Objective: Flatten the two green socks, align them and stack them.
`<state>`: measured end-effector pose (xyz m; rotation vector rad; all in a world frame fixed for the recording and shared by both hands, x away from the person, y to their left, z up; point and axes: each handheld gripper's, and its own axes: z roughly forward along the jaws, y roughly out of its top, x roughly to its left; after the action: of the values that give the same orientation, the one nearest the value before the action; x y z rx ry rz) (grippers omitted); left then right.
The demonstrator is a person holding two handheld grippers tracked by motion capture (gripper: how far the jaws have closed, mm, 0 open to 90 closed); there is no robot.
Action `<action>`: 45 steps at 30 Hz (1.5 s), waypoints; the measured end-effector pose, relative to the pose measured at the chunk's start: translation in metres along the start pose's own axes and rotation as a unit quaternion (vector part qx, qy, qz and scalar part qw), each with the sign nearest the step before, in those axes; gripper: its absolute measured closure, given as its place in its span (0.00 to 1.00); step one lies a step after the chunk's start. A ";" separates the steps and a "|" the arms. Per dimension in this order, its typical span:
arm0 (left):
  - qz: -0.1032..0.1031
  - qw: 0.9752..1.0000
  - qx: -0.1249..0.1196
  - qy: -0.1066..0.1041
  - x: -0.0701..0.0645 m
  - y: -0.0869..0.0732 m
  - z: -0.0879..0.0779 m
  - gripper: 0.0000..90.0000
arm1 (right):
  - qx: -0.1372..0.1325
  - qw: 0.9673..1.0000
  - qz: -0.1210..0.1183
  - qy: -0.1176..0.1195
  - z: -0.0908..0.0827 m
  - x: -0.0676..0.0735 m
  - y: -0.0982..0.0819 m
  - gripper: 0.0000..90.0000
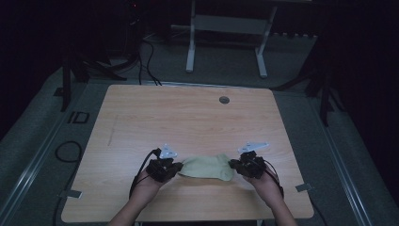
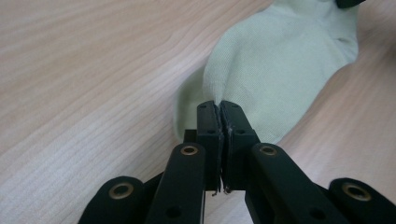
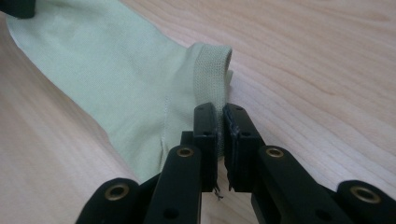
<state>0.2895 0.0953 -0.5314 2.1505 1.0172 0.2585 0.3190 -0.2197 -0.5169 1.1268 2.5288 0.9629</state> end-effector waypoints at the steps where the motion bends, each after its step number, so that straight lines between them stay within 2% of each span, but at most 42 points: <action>1: -0.003 1.000 0.001 0.001 0.002 -0.002 0.002 0.97 | 0.003 1.000 0.001 0.002 0.003 0.000 0.000 0.93; 4: -0.011 1.000 0.008 -0.001 0.006 -0.006 0.006 0.97 | 0.011 1.000 0.003 0.004 0.010 -0.001 0.001 0.93; 7: -0.020 1.000 0.010 0.001 0.010 -0.010 0.012 0.97 | 0.022 1.000 -0.007 -0.010 0.018 0.001 0.002 0.93; 8: -0.014 1.000 0.012 0.003 0.010 -0.010 0.013 0.96 | 0.024 1.000 -0.008 -0.013 0.020 0.001 0.001 0.93; 13: -0.012 1.000 0.019 0.002 0.011 -0.009 0.018 0.96 | 0.041 0.999 -0.012 -0.024 0.031 -0.001 -0.005 0.92; 18: -0.016 1.000 0.024 -0.003 0.012 -0.011 0.023 0.94 | 0.033 0.999 -0.004 -0.021 0.031 -0.005 -0.007 0.92; 19: -0.018 1.000 0.022 -0.001 0.012 -0.011 0.024 0.89 | 0.033 0.999 0.000 -0.017 0.031 -0.006 -0.007 0.91; 20: -0.020 1.000 0.020 -0.001 0.012 -0.011 0.024 0.88 | 0.037 0.999 -0.001 -0.019 0.031 -0.006 -0.006 0.90; 22: -0.023 1.000 0.017 -0.001 0.013 -0.010 0.024 0.88 | 0.039 0.999 -0.006 -0.023 0.033 -0.006 -0.005 0.90; 25: -0.026 0.999 0.018 -0.001 0.013 -0.010 0.025 0.88 | 0.039 0.999 -0.001 -0.019 0.035 -0.010 -0.002 0.90; 31: -0.031 0.999 0.015 0.011 0.018 -0.008 0.024 0.89 | 0.039 0.999 -0.017 -0.018 0.042 -0.014 0.008 0.88; 36: -0.040 0.999 0.012 0.016 0.024 -0.007 0.024 0.86 | 0.033 0.999 -0.021 -0.015 0.051 -0.016 0.017 0.80; 39: -0.039 0.999 0.011 0.025 0.028 -0.004 0.023 0.84 | 0.035 0.998 -0.041 -0.022 0.058 -0.015 0.025 0.71; 42: -0.043 0.999 0.009 0.022 0.029 -0.004 0.023 0.84 | 0.033 0.998 -0.057 -0.017 0.063 -0.015 0.029 0.56; 45: -0.046 0.999 0.006 0.021 0.031 -0.004 0.023 0.79 | 0.037 0.997 -0.065 -0.017 0.064 -0.014 0.032 0.52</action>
<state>0.3181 0.1074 -0.5540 2.1101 1.1418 0.2537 0.3748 -0.1834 -0.5463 0.9759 2.5926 0.8155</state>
